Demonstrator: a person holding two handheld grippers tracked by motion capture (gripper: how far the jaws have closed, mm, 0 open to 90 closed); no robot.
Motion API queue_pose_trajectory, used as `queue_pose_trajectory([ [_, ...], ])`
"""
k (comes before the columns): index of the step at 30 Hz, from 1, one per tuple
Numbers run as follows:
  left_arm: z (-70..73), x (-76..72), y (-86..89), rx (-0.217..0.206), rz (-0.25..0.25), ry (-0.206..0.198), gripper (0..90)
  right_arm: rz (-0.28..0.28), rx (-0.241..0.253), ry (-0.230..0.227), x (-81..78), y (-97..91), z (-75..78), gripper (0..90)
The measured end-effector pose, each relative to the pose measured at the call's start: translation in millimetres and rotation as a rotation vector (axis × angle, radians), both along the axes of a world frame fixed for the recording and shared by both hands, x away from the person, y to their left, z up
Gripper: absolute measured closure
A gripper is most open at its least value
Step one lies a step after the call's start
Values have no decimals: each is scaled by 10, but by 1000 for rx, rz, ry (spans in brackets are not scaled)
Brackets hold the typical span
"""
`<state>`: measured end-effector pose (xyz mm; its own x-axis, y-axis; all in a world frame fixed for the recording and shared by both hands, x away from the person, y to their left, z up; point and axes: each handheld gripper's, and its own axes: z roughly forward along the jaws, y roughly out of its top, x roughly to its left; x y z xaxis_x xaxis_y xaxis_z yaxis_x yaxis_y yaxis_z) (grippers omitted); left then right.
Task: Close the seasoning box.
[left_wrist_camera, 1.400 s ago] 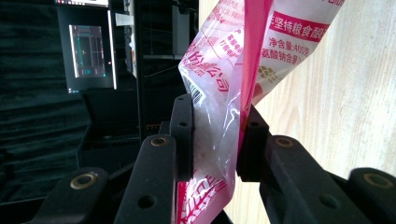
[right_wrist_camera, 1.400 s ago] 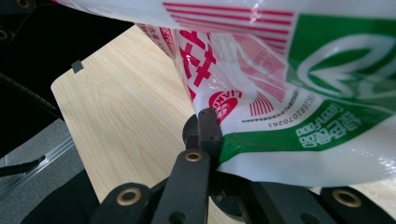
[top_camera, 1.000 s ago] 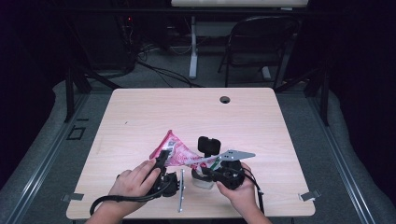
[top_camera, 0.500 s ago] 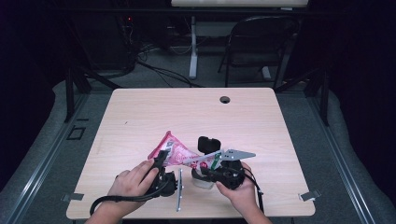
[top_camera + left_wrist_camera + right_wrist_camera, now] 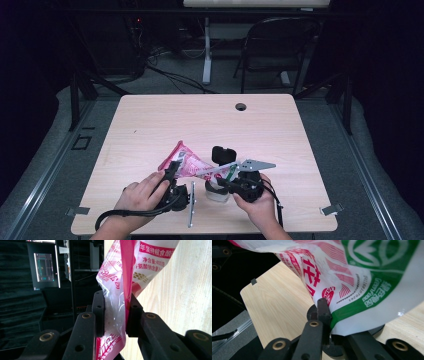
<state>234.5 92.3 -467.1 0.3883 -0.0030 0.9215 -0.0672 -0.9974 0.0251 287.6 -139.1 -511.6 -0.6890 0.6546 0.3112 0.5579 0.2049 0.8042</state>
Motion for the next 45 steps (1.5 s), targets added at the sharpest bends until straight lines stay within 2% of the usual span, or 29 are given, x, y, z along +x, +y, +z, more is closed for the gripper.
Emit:
queue_pose_trajectory([
  [8,19,-12,-30,23,-9,-11,747,-5,13,13,4,8,-15,900],
  [18,57,-30,-70,42,-16,-20,748,-8,6,33,2,15,-23,900],
  [20,62,-33,-76,38,-22,-32,749,-1,-2,32,1,16,-21,900],
  [22,76,-37,-84,46,-22,-33,749,3,-7,37,-4,18,-17,900],
  [36,66,-28,-97,29,-24,-28,755,-2,-11,42,5,33,-40,900],
  [45,66,-29,-106,40,-30,-31,759,2,-16,46,4,38,-47,900],
])
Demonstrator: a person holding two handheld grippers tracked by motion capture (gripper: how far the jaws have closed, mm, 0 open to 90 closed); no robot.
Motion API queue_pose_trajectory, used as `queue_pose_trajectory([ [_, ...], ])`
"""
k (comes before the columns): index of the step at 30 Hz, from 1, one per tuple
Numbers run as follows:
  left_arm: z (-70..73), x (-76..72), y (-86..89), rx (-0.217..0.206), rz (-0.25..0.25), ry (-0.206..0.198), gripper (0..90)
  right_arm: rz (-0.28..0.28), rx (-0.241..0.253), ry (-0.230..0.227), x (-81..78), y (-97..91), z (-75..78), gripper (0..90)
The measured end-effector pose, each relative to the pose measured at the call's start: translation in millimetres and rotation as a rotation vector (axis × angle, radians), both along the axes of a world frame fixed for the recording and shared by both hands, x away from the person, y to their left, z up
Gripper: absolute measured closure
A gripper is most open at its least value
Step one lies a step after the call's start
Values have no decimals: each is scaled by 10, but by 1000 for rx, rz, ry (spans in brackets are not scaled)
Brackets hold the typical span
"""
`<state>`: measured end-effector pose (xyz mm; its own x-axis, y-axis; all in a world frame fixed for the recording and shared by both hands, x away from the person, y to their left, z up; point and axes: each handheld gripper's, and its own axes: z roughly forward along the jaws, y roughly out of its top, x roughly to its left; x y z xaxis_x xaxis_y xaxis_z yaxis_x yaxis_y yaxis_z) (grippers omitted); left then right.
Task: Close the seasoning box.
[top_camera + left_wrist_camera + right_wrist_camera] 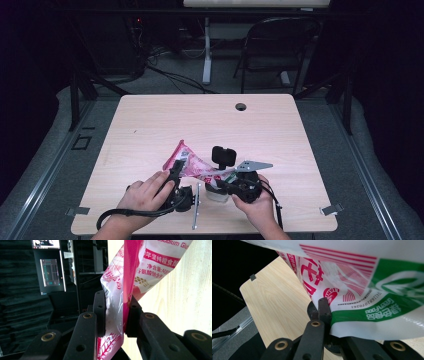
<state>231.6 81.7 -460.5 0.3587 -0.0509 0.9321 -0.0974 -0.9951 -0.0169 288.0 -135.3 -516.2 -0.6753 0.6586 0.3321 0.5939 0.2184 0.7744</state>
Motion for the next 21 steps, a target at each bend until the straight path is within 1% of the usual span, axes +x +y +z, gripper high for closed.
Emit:
queue_pose_trajectory([
  [2,0,0,-4,5,-1,-3,760,1,-2,0,0,2,-1,900],
  [3,-4,1,-4,0,-1,-4,760,1,-4,0,1,2,-3,900],
  [4,-1,1,-8,6,-4,-12,760,5,-14,0,3,-2,-1,900],
  [6,-6,0,-9,4,-1,-10,760,-1,-8,-2,1,7,-8,900],
  [7,-8,-1,-10,6,-1,-10,760,3,-15,-2,2,5,-6,900],
  [9,-9,-2,-10,7,-1,-9,761,1,-14,-2,3,8,-9,900],
  [15,-4,-2,-15,19,-6,-4,763,-4,-9,0,0,15,-14,900],
  [16,-8,-3,-15,15,-6,-2,764,-2,-9,0,1,15,-15,900],
  [21,-13,1,-16,21,-5,2,765,1,-17,2,6,17,-23,900],
])
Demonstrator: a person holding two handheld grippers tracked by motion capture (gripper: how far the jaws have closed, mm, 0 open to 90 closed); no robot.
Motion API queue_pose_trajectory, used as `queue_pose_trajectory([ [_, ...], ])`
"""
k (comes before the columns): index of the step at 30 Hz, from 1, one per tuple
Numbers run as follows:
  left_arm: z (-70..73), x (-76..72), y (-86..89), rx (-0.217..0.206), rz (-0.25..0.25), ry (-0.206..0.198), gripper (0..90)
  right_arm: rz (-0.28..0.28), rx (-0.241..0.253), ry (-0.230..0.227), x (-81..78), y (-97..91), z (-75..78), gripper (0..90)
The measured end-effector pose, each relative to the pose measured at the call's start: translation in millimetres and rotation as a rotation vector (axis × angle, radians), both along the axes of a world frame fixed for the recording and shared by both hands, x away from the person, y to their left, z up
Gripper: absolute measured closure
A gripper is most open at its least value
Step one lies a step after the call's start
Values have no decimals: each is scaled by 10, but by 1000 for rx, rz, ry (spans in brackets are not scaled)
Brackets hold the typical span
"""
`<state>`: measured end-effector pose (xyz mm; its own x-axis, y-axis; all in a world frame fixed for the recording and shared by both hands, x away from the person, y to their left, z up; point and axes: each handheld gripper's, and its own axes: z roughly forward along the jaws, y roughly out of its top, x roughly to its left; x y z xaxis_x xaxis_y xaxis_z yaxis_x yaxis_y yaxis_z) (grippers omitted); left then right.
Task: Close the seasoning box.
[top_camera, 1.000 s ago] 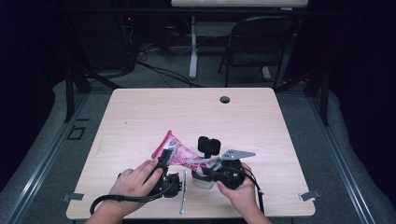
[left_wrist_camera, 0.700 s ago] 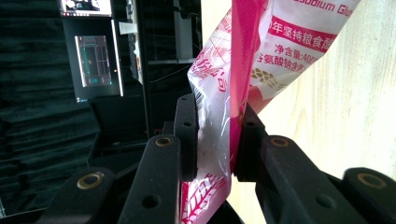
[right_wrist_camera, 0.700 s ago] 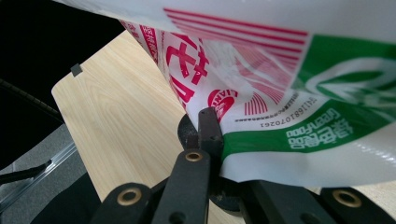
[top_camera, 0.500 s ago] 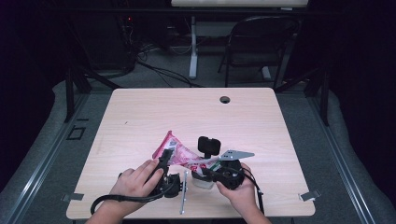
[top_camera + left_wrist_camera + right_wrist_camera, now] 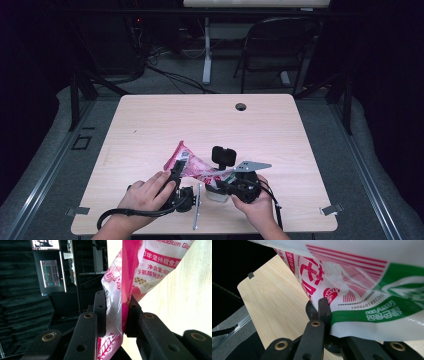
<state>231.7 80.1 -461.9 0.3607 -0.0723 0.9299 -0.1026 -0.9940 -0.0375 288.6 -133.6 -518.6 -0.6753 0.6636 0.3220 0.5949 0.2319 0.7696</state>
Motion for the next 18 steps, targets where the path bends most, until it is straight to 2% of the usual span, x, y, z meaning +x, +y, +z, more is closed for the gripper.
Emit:
queue_pose_trajectory([
  [16,-17,-1,-11,16,-4,-10,769,1,-4,4,6,4,-17,900],
  [18,-22,-6,-17,23,-9,-22,769,3,-7,5,7,3,-19,900],
])
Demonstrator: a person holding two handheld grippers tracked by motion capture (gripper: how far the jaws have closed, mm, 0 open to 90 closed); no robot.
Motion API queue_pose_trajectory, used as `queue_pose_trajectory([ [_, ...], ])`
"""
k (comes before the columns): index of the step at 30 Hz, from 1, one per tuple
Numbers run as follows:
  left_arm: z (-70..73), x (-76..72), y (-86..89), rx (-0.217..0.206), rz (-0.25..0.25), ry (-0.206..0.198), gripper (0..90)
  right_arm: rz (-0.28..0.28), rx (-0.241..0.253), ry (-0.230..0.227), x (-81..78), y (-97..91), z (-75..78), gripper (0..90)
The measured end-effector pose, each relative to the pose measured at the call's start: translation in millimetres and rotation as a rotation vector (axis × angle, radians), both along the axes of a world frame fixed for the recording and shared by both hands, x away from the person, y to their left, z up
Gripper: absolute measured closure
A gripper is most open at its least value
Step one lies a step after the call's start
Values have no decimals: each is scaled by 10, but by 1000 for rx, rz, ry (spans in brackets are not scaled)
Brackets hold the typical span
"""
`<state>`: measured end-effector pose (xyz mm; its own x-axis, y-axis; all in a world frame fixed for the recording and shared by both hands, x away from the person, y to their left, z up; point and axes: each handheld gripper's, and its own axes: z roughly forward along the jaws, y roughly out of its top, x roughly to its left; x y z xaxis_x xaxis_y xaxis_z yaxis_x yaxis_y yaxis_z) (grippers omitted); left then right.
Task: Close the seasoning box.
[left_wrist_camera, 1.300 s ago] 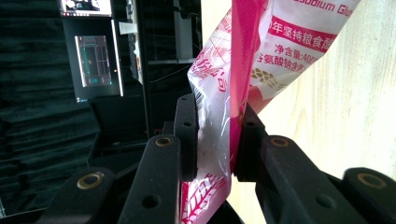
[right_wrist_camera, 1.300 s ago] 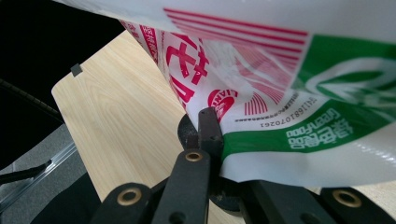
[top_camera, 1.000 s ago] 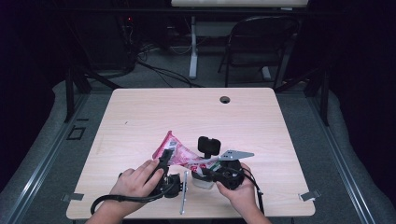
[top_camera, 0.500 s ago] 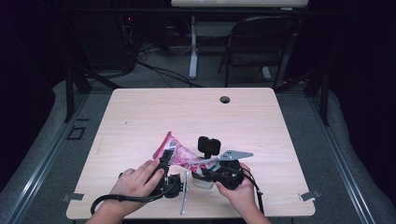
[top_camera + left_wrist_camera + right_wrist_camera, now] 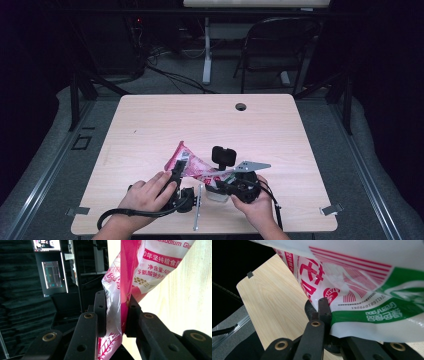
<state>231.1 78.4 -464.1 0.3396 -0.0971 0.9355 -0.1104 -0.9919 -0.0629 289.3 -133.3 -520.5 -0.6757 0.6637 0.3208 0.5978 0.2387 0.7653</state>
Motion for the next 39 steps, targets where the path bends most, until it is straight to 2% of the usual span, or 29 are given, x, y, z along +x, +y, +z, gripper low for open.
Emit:
queue_pose_trajectory([
  [5,-12,-4,-6,7,-16,-26,770,-7,11,-2,-5,6,-10,900],
  [7,-13,-12,-7,10,-8,-16,771,-5,9,-3,-7,4,-10,900],
  [8,-21,-6,-2,5,-18,-26,772,-6,10,-3,-7,3,-11,900],
  [9,-10,-14,-6,16,-7,-14,771,-6,10,-3,-7,3,-11,900],
  [19,3,-19,-21,22,-16,-26,773,-9,15,-3,-12,4,-10,900],
  [22,16,-15,-28,31,-11,-13,774,-9,11,-6,-11,-1,-7,900],
  [39,107,-7,-69,53,-24,-12,775,-6,29,2,-22,-8,25,900],
])
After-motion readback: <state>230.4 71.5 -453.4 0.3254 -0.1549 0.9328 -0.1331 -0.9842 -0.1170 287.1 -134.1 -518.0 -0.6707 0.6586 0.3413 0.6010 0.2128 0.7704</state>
